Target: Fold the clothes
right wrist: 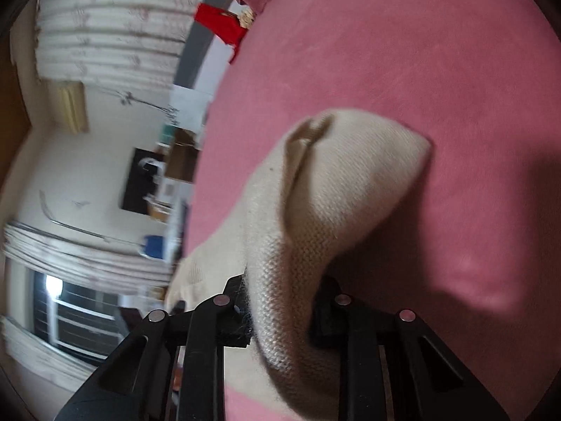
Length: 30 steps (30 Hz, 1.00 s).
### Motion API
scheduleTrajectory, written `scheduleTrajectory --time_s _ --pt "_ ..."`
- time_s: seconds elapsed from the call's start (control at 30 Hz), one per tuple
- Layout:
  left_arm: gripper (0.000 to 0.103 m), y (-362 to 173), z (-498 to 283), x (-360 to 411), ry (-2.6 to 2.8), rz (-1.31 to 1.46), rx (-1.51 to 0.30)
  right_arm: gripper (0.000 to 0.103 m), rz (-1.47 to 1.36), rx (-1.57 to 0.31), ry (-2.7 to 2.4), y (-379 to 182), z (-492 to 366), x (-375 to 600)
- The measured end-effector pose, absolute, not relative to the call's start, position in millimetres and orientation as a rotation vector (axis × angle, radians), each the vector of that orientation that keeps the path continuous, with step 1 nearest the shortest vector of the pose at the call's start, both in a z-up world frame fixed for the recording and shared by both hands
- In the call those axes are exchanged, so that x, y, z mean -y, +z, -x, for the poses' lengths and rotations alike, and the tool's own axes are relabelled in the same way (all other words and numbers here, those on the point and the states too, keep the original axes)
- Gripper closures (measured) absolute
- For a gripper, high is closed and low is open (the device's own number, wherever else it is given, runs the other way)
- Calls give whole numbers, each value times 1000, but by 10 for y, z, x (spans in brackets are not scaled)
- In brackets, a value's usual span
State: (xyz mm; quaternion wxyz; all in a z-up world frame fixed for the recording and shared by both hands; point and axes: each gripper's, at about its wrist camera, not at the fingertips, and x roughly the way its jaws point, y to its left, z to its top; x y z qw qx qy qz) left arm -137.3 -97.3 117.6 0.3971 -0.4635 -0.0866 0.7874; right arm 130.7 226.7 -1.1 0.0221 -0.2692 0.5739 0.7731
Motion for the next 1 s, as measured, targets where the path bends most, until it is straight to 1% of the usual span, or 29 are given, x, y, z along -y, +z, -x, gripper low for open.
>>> scheduleTrajectory --time_s 0.07,0.23,0.47,0.53,0.6,0.67,0.73,0.83,0.87,0.9,0.93,0.97,1.0 --pt "90 1283 1250 1053 1968 1149 254 79 805 -1813 2419 111 -1399 -2176" --pt "90 1486 991 1234 1900 1107 347 79 778 -1834 2500 518 -1635 -1911" --pt "90 1848 528 1535 1839 1043 405 80 740 -1857 2575 1008 -2184 -1597" --pt "90 1889 399 1618 1820 1042 399 80 737 -1873 2580 1089 -2385 -1515" --pt "90 1917 258 1686 1828 1037 348 80 744 -1887 2577 1137 -2589 -1423" --pt "90 1826 117 1713 1870 1054 252 80 765 -1862 2576 1123 -2797 -1343" --pt "89 1563 11 1674 1928 1122 118 80 815 -1815 2546 1015 -2972 -1291" --pt "88 1118 -123 1609 2005 1240 -89 80 916 -1757 2423 583 -3200 -1257" --pt "88 932 -128 1604 2026 1299 -131 79 951 -1732 2376 409 -3275 -1256" --pt "87 768 -129 1617 2042 1353 -156 77 985 -1707 2329 235 -3350 -1256" --pt "87 707 -123 1651 2051 1377 -142 75 1017 -1681 2281 61 -3425 -1255" --pt "85 717 -112 1700 2056 1381 -103 64 1017 -1686 2256 -28 -3482 -1276" --pt "85 727 -101 1749 2060 1385 -64 57 987 -1719 2252 -40 -3523 -1319"
